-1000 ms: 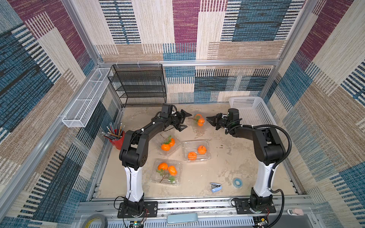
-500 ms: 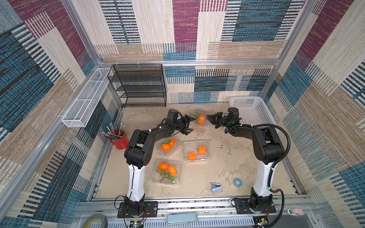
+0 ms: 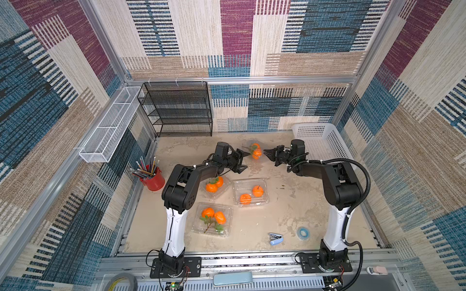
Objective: Take oranges out of containers
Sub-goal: Open the packing box at the center of the board.
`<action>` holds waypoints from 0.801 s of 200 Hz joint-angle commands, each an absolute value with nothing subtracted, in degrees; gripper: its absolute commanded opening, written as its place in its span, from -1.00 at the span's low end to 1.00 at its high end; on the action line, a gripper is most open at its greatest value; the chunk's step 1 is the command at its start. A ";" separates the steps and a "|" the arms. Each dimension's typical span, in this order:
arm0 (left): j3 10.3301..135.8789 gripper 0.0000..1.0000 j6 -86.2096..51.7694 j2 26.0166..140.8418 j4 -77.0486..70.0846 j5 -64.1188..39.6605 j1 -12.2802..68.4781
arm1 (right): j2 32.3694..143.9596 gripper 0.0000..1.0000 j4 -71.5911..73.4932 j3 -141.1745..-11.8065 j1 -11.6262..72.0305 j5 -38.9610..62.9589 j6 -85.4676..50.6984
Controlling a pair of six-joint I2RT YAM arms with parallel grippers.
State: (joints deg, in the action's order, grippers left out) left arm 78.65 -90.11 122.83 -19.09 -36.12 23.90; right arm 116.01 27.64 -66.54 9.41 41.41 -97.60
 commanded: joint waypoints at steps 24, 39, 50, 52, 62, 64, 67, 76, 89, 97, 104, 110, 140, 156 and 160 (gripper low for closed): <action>78.74 0.55 -90.88 123.48 -22.74 -35.07 24.07 | 115.30 -0.68 29.33 -66.06 9.40 42.53 -97.48; 78.96 0.55 -90.82 123.92 -22.85 -35.40 24.26 | 115.22 -0.68 29.29 -66.09 9.40 42.53 -97.73; 78.97 0.55 -90.92 124.16 -22.85 -35.42 24.40 | 115.18 -0.68 29.29 -66.26 9.40 42.52 -97.73; 79.00 0.55 -90.96 124.16 -22.89 -35.42 24.40 | 115.15 -0.68 29.27 -66.31 9.40 42.53 -97.71; 79.01 0.55 -91.20 124.36 -23.19 -35.35 24.43 | 115.07 -0.68 29.18 -66.51 9.49 42.53 -97.73; 79.01 0.55 -91.20 124.36 -23.24 -35.36 24.43 | 115.06 -0.68 29.18 -66.52 9.49 42.54 -97.73; 79.01 0.55 -91.17 124.41 -23.21 -35.37 24.46 | 115.01 -0.68 29.18 -66.53 9.48 42.54 -97.73; 79.10 0.55 -91.15 124.45 -23.20 -35.40 24.48 | 114.90 -0.68 29.11 -66.62 9.43 42.52 -97.82; 79.27 0.54 -91.23 124.58 -23.28 -35.39 24.46 | 114.96 -0.68 29.01 -66.79 9.58 42.54 -97.82; 79.44 0.54 -91.23 124.72 -23.37 -35.36 24.50 | 114.87 -0.68 28.95 -66.82 9.67 42.53 -97.84; 79.54 0.54 -91.23 124.85 -23.44 -35.37 24.56 | 114.81 -0.68 28.97 -66.80 9.75 42.62 -97.82; 79.67 0.54 -91.23 124.89 -23.43 -35.41 24.59 | 114.79 -0.68 28.93 -66.75 9.84 42.77 -97.82; 79.59 0.54 -91.45 124.78 -24.19 -35.15 24.56 | 114.60 -0.68 28.84 -66.10 10.02 42.89 -97.67; 79.28 0.55 -91.58 124.56 -24.87 -34.80 24.54 | 114.52 -0.69 28.81 -65.58 10.10 42.98 -97.54; 79.20 0.55 -91.66 124.57 -24.96 -34.72 24.61 | 114.44 -0.69 28.76 -65.49 10.05 42.98 -97.46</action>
State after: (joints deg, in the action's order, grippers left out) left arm 79.20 -91.57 124.60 -22.22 -34.87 24.53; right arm 115.11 28.21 -65.98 9.76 41.45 -97.41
